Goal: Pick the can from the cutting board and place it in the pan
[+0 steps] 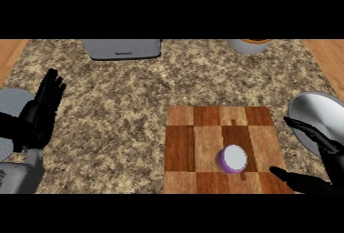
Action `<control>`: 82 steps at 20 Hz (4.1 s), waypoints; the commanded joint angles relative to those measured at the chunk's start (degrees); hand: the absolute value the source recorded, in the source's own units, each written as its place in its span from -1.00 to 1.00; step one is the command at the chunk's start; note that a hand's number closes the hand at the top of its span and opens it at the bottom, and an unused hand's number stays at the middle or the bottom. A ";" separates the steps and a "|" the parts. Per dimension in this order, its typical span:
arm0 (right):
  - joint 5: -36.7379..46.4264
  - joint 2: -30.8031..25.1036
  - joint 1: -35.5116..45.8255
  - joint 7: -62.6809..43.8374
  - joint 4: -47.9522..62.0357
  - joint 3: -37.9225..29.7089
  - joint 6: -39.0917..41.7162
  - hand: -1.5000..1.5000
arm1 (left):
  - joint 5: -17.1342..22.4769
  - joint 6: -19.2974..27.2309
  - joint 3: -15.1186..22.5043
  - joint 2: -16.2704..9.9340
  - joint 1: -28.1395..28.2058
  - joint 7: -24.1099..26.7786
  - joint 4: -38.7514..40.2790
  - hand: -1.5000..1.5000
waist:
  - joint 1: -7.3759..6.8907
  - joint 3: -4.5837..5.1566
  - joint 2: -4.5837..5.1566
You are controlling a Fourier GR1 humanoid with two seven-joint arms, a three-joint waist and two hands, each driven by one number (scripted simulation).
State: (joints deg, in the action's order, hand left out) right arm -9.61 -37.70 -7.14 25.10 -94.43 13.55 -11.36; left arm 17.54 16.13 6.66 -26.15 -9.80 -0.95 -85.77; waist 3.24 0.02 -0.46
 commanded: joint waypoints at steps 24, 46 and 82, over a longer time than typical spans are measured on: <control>-1.40 -24.52 5.37 -47.87 -36.17 -9.15 15.37 -1.00 | -6.23 -0.88 1.24 5.22 0.53 -1.76 -1.83 0.00 | -4.13 0.01 0.49; 21.93 -3.93 10.06 -59.79 -27.97 5.72 23.49 -1.00 | -9.50 -5.36 -5.53 9.03 -4.35 0.79 6.26 0.00 | -3.02 -0.03 0.49; 47.04 17.00 17.64 -57.58 -6.53 10.73 44.22 -1.00 | -16.63 -7.47 -8.42 15.04 -5.39 -5.94 1.53 0.00 | -3.33 -0.02 0.47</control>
State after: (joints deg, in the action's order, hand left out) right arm 35.08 -22.41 8.53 -35.11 -105.50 24.87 31.73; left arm 2.74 7.22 -2.64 -12.72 -14.47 -5.32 -83.68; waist -0.03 0.00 0.00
